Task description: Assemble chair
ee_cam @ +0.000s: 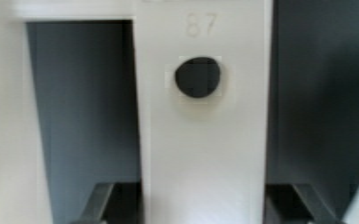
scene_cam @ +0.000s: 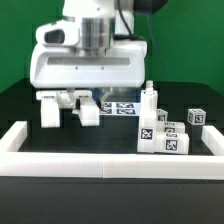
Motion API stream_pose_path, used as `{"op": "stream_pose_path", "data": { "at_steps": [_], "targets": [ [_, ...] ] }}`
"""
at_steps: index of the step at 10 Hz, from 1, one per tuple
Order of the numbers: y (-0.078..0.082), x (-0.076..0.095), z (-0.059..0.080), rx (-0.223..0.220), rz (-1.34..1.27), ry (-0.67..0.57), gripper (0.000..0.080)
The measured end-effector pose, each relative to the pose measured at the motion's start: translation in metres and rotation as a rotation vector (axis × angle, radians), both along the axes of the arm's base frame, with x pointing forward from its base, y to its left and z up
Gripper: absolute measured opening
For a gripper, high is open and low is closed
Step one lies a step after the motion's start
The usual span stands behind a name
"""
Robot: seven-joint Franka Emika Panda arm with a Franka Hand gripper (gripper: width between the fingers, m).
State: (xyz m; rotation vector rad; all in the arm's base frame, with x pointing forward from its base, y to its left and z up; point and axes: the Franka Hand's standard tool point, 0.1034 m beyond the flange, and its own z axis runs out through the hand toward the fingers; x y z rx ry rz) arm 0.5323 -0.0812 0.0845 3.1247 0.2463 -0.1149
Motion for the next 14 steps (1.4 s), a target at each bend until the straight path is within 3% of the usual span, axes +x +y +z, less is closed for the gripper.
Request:
{"op": "stream_pose_path", "data": {
  "at_steps": [1,5,7,10,14],
  "targets": [
    [0.001,0.007,0.005,0.0,0.002,-0.01,0.0287],
    [0.0,0.004,0.003,0.001,0.014,-0.001,0.0287],
    [0.0,0.007,0.023,0.014,0.053,0.003,0.0287],
    [0.016,0.017,0.055,0.022,0.049,-0.007,0.0287],
    [0.016,0.016,0.051,0.029,0.151,-0.003,0.0287]
  ]
}}
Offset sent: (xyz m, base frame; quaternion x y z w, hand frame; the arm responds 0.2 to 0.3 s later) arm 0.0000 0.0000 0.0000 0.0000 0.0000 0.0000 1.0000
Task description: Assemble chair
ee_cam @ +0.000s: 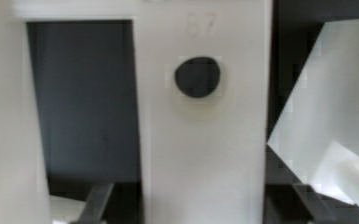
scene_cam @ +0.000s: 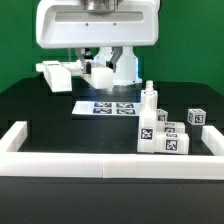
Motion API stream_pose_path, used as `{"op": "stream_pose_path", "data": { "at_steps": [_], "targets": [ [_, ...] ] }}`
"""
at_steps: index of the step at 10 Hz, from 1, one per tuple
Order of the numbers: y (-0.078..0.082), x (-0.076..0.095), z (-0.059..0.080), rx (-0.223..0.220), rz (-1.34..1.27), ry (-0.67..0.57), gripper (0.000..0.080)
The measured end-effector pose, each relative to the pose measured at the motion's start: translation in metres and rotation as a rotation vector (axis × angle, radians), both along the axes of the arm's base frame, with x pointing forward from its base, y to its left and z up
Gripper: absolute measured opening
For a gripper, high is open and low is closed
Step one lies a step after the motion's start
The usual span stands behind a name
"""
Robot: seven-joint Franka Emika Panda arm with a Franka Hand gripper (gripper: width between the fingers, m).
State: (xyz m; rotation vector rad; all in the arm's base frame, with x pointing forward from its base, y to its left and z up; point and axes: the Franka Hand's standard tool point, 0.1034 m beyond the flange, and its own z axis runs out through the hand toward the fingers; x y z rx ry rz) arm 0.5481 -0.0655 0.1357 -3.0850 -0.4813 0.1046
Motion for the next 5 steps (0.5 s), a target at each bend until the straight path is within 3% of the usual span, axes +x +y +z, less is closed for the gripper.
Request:
{"op": "stream_pose_path", "data": {
  "at_steps": [3,5],
  "targets": [
    [0.0005,0.0061,0.0091,0.018,0.283,-0.01,0.0287],
    [-0.0007,0.0046,0.0064,0.029,0.423,-0.006,0.0287]
  ]
}}
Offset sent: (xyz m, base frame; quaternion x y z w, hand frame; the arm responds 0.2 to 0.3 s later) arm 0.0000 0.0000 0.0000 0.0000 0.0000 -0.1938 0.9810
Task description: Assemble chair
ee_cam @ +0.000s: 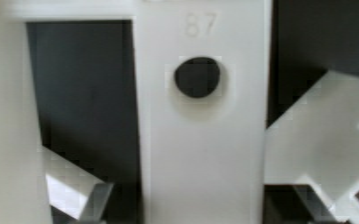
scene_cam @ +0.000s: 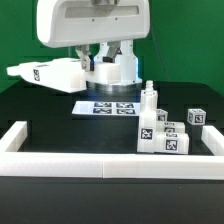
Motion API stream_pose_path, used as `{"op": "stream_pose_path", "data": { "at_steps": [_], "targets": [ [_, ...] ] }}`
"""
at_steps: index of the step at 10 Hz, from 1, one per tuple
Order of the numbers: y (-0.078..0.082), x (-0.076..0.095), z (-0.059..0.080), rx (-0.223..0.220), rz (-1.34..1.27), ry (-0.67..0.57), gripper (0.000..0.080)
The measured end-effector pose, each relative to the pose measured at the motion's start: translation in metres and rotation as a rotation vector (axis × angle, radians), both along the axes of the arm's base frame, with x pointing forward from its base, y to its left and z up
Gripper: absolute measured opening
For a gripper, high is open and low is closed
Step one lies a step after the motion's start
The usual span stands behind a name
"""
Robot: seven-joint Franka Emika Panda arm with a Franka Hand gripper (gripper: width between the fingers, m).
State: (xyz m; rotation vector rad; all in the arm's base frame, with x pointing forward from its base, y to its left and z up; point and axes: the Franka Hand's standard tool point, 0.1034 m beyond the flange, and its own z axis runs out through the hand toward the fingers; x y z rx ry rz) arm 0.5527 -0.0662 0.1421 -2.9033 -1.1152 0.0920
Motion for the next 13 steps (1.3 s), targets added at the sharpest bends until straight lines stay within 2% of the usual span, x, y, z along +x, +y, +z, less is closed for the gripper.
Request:
{"op": "stream_pose_path", "data": {
  "at_steps": [2,4,6,8,10,11,13],
  "targets": [
    [0.003,0.001,0.0,0.004,0.121,-0.005,0.0287],
    [0.026,0.003,0.005,0.002,0.194,-0.027,0.0287],
    [0.053,0.003,0.004,0.012,0.228,-0.025,0.0287],
    [0.047,0.003,0.002,0.013,0.221,-0.023,0.0287],
    [0.047,0.002,0.002,0.013,0.222,-0.022,0.0287],
    [0.051,0.003,0.004,0.006,0.258,-0.041,0.0287],
    [0.075,-0.004,0.009,-0.004,0.329,-0.056,0.0287]
  ]
}}
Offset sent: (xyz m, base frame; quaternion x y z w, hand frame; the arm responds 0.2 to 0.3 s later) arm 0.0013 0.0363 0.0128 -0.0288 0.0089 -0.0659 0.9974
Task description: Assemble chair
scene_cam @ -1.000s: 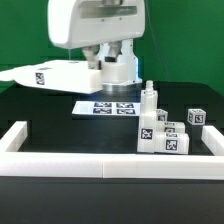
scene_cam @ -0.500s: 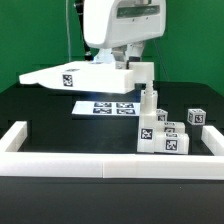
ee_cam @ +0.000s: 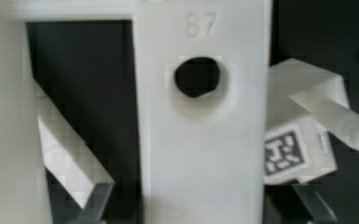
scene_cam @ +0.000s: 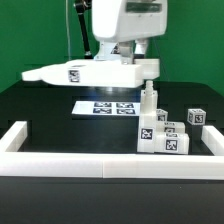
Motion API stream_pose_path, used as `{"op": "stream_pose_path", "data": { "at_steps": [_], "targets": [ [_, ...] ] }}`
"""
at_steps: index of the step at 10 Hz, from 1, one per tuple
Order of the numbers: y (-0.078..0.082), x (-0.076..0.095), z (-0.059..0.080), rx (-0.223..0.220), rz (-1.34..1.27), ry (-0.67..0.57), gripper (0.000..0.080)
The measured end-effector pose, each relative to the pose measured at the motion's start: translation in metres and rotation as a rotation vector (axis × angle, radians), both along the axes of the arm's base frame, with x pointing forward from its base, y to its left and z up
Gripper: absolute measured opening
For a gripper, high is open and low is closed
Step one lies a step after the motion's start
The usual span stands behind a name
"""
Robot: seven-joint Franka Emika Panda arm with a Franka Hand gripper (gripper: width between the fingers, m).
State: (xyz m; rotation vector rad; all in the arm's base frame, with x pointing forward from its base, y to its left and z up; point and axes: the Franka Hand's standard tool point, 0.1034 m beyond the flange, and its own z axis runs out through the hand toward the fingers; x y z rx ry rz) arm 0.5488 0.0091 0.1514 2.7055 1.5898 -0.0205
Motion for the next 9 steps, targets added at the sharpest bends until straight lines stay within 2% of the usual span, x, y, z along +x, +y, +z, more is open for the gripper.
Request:
{"op": "stream_pose_path", "data": {
  "at_steps": [2,5,7,9],
  "targets": [
    [0.0202,-0.0068,-0.003,-0.006,0.056,-0.006,0.0287],
    [0.0157,-0.0069,-0.0046,-0.007,0.046,-0.002,0.0288],
    [0.0152,-0.007,-0.0027,-0.02,0.166,-0.037,0.0288],
    [0.0215,-0.0112,-0.0029,-0.022,0.208,-0.028,0.0288]
  ]
}}
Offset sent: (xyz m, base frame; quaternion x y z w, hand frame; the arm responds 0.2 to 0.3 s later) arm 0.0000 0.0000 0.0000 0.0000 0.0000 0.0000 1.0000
